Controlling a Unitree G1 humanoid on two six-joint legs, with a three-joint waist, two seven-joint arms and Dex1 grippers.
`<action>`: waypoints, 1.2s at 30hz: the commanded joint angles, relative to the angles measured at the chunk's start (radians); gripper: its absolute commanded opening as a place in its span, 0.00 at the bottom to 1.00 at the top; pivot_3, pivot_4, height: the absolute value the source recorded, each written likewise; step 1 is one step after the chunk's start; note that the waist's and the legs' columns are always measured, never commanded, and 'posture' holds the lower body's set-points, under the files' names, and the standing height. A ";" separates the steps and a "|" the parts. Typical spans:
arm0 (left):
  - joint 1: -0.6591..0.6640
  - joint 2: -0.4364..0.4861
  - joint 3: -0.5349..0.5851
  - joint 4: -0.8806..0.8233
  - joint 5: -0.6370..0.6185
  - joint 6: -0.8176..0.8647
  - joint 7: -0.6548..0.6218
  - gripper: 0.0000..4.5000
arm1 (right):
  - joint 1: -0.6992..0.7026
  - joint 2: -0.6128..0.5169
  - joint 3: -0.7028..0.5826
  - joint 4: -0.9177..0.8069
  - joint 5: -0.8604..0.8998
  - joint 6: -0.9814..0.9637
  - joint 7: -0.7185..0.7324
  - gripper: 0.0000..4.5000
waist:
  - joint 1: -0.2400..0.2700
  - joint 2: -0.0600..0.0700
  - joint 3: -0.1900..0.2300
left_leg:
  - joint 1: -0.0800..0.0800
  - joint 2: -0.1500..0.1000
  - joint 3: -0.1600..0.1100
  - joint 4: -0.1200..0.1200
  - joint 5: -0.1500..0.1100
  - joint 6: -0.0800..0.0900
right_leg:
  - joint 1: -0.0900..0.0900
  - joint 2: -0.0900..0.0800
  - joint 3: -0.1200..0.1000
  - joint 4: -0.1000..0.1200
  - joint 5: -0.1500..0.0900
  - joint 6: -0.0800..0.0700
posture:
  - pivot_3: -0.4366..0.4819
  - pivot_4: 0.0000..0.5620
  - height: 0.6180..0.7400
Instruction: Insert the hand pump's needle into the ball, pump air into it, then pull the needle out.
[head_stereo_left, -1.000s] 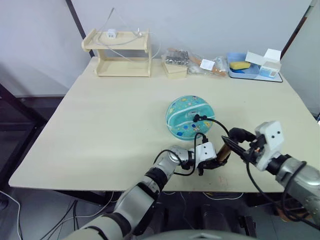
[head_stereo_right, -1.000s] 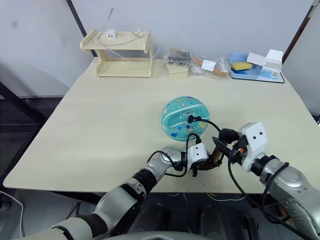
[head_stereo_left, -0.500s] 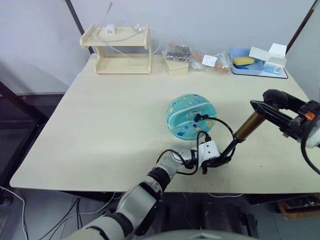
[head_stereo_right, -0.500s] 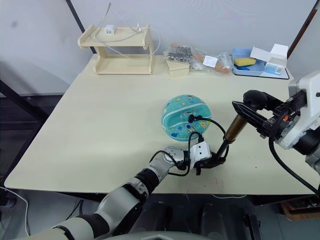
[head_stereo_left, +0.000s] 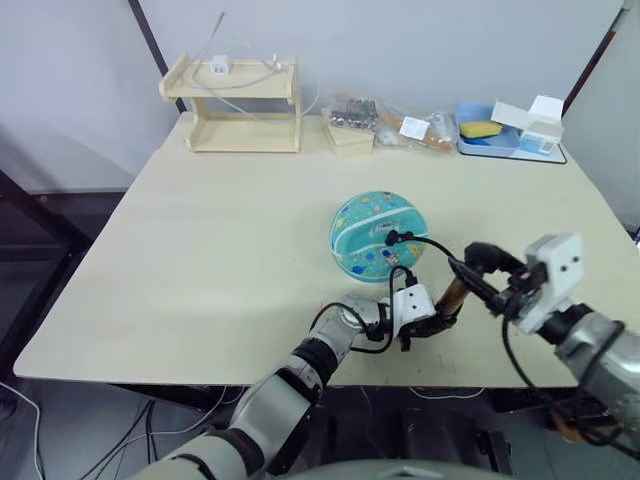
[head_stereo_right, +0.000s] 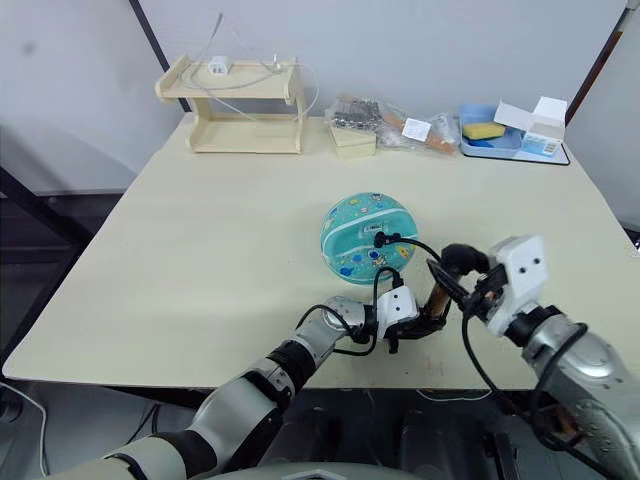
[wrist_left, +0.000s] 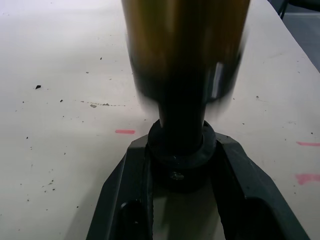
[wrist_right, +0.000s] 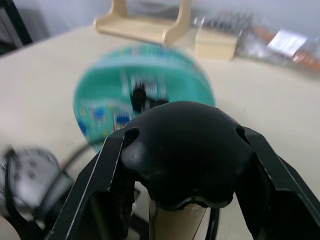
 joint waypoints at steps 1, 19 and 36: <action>0.031 0.002 -0.032 0.025 0.037 0.022 -0.013 0.24 | 0.062 0.036 0.102 0.174 -0.117 0.012 0.048 0.47 | -0.003 0.000 -0.004 | 0.001 0.000 0.000 0.000 0.000 0.000 | 0.001 0.000 0.000 0.000 0.000 0.001 | 0.48 0.27 1.00; 0.013 -0.026 -0.038 0.068 0.051 0.022 0.016 0.24 | -0.187 -0.276 -0.619 -0.212 0.520 0.326 -0.085 0.47 | 0.009 0.015 0.011 | -0.010 -0.007 -0.001 0.001 0.000 0.000 | -0.008 -0.007 0.000 0.000 -0.002 0.005 | 0.48 0.27 1.00; 0.013 -0.026 -0.042 0.087 0.051 0.003 0.028 0.24 | 0.020 -0.286 -0.403 -0.166 0.416 0.366 -0.071 0.38 | 0.007 -0.002 0.007 | -0.007 -0.007 0.000 0.000 -0.002 0.004 | -0.003 -0.009 -0.001 -0.003 -0.003 0.006 | 0.48 0.27 1.00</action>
